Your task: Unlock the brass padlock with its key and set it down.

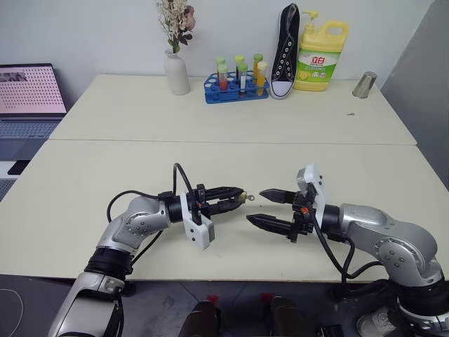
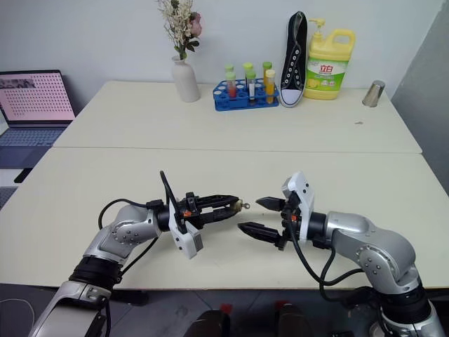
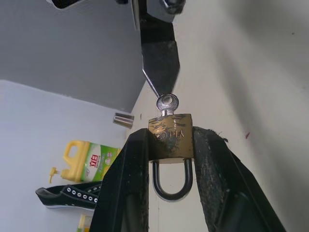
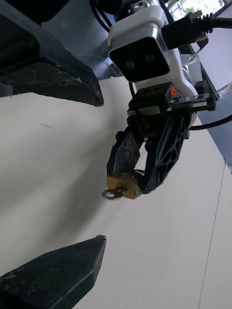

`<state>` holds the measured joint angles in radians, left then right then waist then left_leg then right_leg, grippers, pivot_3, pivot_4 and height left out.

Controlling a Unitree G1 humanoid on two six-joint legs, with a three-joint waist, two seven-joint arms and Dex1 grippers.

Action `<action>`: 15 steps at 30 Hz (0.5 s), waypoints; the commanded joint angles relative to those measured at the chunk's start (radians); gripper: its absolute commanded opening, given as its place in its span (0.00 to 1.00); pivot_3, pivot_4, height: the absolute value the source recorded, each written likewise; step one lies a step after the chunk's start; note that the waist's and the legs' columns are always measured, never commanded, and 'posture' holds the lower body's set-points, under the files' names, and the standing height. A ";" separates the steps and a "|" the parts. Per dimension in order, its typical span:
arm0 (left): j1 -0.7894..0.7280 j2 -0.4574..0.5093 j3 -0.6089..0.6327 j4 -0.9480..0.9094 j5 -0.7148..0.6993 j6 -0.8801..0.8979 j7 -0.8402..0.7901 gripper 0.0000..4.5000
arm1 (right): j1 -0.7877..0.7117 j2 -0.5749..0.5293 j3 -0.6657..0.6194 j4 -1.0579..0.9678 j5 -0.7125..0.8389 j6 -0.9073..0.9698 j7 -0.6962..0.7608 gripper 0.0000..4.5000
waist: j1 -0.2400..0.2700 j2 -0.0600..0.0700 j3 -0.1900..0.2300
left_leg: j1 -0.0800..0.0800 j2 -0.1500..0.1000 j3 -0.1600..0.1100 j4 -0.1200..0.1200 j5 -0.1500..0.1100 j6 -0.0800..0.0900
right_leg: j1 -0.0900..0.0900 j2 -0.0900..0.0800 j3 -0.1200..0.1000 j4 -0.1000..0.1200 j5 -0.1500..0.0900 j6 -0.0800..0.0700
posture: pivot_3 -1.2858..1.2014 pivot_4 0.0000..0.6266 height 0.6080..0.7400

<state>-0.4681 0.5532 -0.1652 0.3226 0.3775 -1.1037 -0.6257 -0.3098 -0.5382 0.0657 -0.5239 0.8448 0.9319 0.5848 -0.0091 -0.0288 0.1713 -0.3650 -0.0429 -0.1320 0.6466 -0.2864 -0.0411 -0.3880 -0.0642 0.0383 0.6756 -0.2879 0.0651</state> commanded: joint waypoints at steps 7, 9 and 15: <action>-0.047 0.023 -0.042 -0.041 0.016 -0.019 0.075 0.21 | -0.058 0.050 -0.025 0.039 0.029 0.030 -0.021 1.00 | -0.003 0.000 0.000 | 0.000 0.000 0.000 0.000 0.000 0.000 | 0.000 0.000 0.000 0.000 0.000 0.000 | 0.52 0.24 1.00; -0.050 0.028 -0.045 -0.040 0.018 -0.016 0.082 0.21 | -0.060 0.052 -0.027 0.041 0.029 0.035 -0.020 1.00 | -0.003 0.000 0.000 | 0.000 0.000 0.000 0.000 0.000 0.000 | 0.000 0.000 0.000 0.000 0.000 0.000 | 0.52 0.24 1.00; -0.057 0.039 -0.052 -0.037 0.034 -0.014 0.107 0.21 | -0.059 0.056 -0.036 0.041 0.037 0.048 -0.021 0.63 | -0.013 0.000 0.000 | 0.000 0.000 0.000 0.000 0.000 0.000 | -0.001 0.000 0.000 0.001 0.000 0.000 | 0.52 0.24 1.00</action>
<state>-0.5102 0.5859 -0.2136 0.3194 0.4144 -1.1155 -0.5392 -0.3537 -0.4848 0.0533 -0.4638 0.8570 0.9791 0.5632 -0.0225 -0.0285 0.1714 -0.3651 -0.0429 -0.1322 0.6464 -0.2864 -0.0411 -0.3885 -0.0642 0.0383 0.6764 -0.2880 0.0651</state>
